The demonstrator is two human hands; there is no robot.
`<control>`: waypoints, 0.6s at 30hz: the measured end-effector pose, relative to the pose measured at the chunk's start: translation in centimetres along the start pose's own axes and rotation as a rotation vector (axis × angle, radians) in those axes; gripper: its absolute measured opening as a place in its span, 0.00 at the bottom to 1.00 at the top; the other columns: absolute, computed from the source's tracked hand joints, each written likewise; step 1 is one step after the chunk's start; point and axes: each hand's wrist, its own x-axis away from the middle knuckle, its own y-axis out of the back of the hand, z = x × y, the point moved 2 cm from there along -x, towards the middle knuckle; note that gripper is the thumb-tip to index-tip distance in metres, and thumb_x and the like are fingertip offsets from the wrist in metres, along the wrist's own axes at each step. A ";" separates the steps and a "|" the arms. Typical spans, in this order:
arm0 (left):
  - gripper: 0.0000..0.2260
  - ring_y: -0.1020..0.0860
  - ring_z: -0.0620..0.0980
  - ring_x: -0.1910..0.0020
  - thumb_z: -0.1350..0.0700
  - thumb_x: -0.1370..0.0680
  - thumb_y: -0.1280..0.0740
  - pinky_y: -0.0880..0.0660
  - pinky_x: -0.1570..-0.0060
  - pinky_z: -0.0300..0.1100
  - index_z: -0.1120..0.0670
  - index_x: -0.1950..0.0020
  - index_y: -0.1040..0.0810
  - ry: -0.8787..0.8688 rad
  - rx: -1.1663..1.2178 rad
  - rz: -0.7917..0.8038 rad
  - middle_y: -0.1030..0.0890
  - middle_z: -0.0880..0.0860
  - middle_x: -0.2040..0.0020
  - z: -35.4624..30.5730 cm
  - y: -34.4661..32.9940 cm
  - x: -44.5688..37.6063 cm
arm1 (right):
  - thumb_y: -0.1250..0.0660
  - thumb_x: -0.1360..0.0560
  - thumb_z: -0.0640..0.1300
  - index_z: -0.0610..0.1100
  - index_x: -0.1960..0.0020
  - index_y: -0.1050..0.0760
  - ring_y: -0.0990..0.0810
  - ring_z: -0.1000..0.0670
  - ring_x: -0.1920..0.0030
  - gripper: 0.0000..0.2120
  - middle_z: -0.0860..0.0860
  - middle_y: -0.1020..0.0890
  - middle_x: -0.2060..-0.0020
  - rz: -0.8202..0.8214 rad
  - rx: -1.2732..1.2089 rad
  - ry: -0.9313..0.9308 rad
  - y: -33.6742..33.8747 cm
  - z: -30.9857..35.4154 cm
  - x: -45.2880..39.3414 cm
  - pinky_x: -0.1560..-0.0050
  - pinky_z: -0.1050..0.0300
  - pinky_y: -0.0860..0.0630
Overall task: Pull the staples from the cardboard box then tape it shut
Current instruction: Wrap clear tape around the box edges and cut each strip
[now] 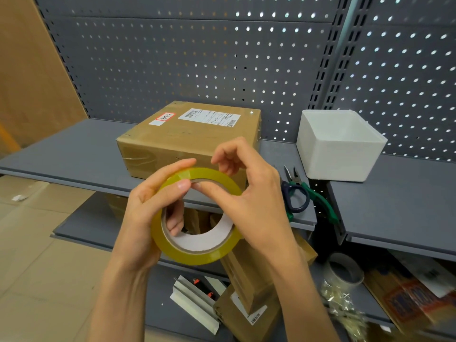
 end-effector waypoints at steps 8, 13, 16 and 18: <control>0.32 0.36 0.42 0.81 0.42 0.46 0.22 0.37 0.82 0.29 0.53 0.46 0.18 0.001 0.098 -0.032 0.29 0.51 0.68 0.3 -0.5 0.0 | 0.24 0.34 0.40 0.45 0.56 0.28 0.28 0.56 0.58 0.14 0.55 0.26 0.62 -0.061 0.010 -0.054 -0.1 0.0 0.1 0.57 0.68 0.32; 0.31 0.36 0.41 0.81 0.42 0.46 0.22 0.36 0.81 0.29 0.53 0.46 0.18 0.004 0.123 -0.041 0.27 0.49 0.69 0.6 -0.3 0.0 | 0.22 0.36 0.41 0.45 0.58 0.28 0.27 0.56 0.59 0.15 0.55 0.25 0.63 -0.159 -0.005 -0.088 -0.4 -0.1 0.4 0.58 0.69 0.31; 0.28 0.37 0.41 0.81 0.44 0.44 0.22 0.37 0.82 0.29 0.55 0.47 0.19 0.020 0.187 -0.039 0.28 0.50 0.68 1.0 0.0 -0.2 | 0.23 0.35 0.41 0.44 0.57 0.27 0.25 0.56 0.57 0.14 0.54 0.24 0.62 -0.167 -0.033 -0.083 -0.5 -0.1 0.6 0.57 0.67 0.29; 0.23 0.37 0.40 0.82 0.47 0.42 0.22 0.38 0.84 0.30 0.57 0.53 0.20 0.048 0.308 -0.018 0.30 0.50 0.68 1.3 0.4 -0.4 | 0.25 0.31 0.41 0.43 0.56 0.26 0.22 0.54 0.55 0.11 0.53 0.21 0.60 -0.115 -0.130 -0.100 -0.1 -0.1 0.5 0.52 0.63 0.27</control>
